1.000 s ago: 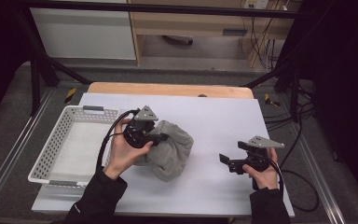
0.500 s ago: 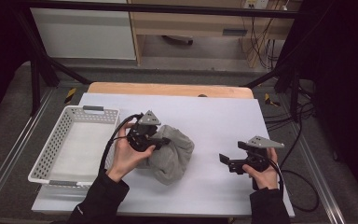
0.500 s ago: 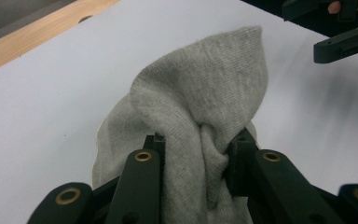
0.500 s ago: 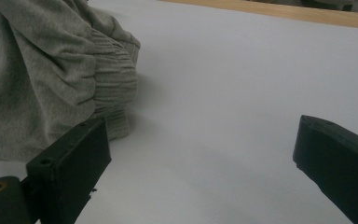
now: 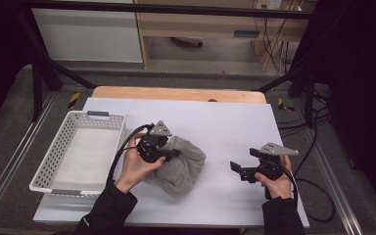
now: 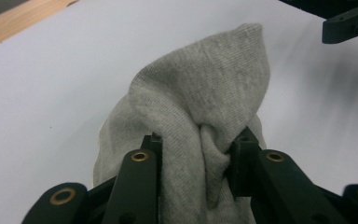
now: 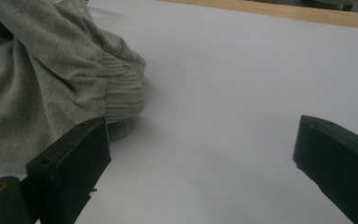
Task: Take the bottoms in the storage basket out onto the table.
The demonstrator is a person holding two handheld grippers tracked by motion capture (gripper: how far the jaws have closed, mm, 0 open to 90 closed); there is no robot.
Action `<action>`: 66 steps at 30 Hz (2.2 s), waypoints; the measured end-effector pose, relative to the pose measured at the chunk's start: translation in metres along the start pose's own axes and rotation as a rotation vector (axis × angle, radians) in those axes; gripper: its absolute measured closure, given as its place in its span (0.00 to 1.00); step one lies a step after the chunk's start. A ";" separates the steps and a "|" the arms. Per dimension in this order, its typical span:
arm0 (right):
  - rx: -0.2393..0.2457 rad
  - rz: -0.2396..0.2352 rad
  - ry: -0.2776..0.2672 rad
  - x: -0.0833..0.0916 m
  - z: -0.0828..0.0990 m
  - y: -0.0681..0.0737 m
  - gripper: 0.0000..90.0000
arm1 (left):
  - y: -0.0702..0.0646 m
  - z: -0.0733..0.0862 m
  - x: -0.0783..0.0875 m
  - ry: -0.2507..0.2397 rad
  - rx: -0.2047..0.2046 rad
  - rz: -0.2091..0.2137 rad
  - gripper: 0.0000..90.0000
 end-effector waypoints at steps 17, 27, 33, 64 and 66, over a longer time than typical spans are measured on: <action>0.002 -0.001 0.001 -0.001 0.000 0.001 0.05 | 0.004 0.006 -0.001 -0.001 -0.027 0.000 0.54; 0.001 -0.002 0.001 -0.001 0.000 0.001 0.05 | 0.002 0.005 0.010 -0.047 -0.028 0.013 0.28; 0.001 -0.001 0.001 -0.001 0.000 0.001 0.05 | 0.001 0.005 0.016 -0.060 -0.040 0.008 0.15; 0.002 -0.004 0.001 -0.001 0.000 0.001 0.05 | 0.011 0.023 0.058 -0.106 -0.030 -0.040 0.06; 0.002 -0.005 0.001 0.000 0.000 0.001 0.05 | 0.012 0.026 0.060 -0.104 -0.028 -0.044 0.06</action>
Point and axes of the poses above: each handheld gripper's, and its own axes: x roughly backward along the jaws, z roughly out of its underside, y roughly to its left, the point moved 7 cm from there along -x, roughly forward along the jaws, and after that the axes turned 11 degrees about z, right-handed, at the moved point
